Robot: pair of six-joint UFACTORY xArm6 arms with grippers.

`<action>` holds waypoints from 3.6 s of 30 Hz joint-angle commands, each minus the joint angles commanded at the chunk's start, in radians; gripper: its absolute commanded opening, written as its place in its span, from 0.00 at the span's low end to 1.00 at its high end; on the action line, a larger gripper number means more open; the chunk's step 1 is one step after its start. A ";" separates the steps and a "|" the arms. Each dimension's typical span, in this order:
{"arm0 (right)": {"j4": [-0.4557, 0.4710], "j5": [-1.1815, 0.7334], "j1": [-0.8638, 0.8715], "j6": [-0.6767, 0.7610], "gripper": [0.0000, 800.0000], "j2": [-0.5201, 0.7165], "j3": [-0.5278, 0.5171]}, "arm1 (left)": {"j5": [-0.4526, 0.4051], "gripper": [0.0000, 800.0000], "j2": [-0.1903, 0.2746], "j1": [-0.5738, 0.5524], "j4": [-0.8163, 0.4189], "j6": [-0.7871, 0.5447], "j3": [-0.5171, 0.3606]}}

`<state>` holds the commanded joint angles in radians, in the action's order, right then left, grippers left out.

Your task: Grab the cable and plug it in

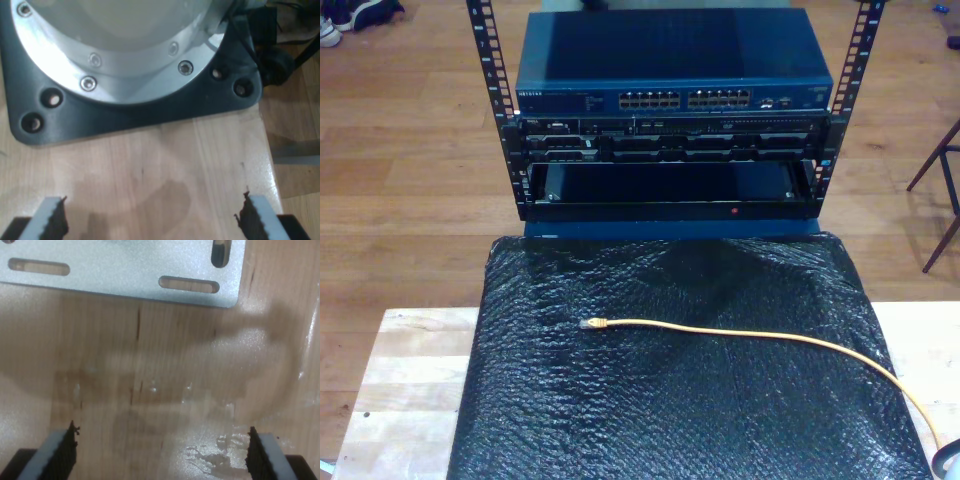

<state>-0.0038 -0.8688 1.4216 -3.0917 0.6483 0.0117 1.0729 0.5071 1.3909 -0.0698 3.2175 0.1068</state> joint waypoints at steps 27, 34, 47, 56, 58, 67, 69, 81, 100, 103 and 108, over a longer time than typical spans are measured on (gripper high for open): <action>0.000 0.000 0.000 0.000 1.00 -0.002 0.000 | 0.000 1.00 0.000 0.000 0.000 0.000 0.000; 0.000 0.000 0.002 0.000 1.00 -0.002 0.000 | 0.000 1.00 0.000 0.000 0.000 0.000 0.000; 0.000 0.000 0.000 0.000 1.00 -0.002 0.000 | 0.000 1.00 0.000 0.000 0.000 0.000 0.000; 0.000 0.003 0.002 0.000 1.00 0.000 -0.005 | 0.000 1.00 0.000 0.000 0.000 0.000 0.000; 0.000 0.002 0.002 0.000 1.00 0.000 -0.003 | 0.000 1.00 0.000 0.000 0.000 0.000 0.000; 0.000 0.002 0.002 0.002 1.00 -0.002 -0.002 | 0.002 1.00 0.000 0.000 0.000 0.000 0.003; 0.000 -0.002 0.002 0.002 1.00 0.000 0.008 | 0.002 1.00 -0.002 0.000 0.000 0.000 0.003; -0.003 -0.273 0.000 0.028 1.00 0.035 0.189 | 0.144 1.00 0.011 0.000 -0.003 0.002 0.083; -0.160 -0.641 -0.068 0.371 1.00 -0.003 0.577 | 0.416 1.00 0.011 -0.025 0.107 0.029 0.315; -0.184 -0.687 -0.114 0.476 1.00 -0.037 0.649 | 0.459 1.00 0.011 -0.051 0.143 0.051 0.345; -0.227 -0.755 -0.212 0.641 1.00 -0.141 0.778 | 0.539 1.00 0.008 -0.158 0.176 0.175 0.407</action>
<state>-0.2309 -1.6237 1.2098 -2.4504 0.5071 0.7896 1.6115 0.5148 1.2329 0.1066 3.3925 0.5134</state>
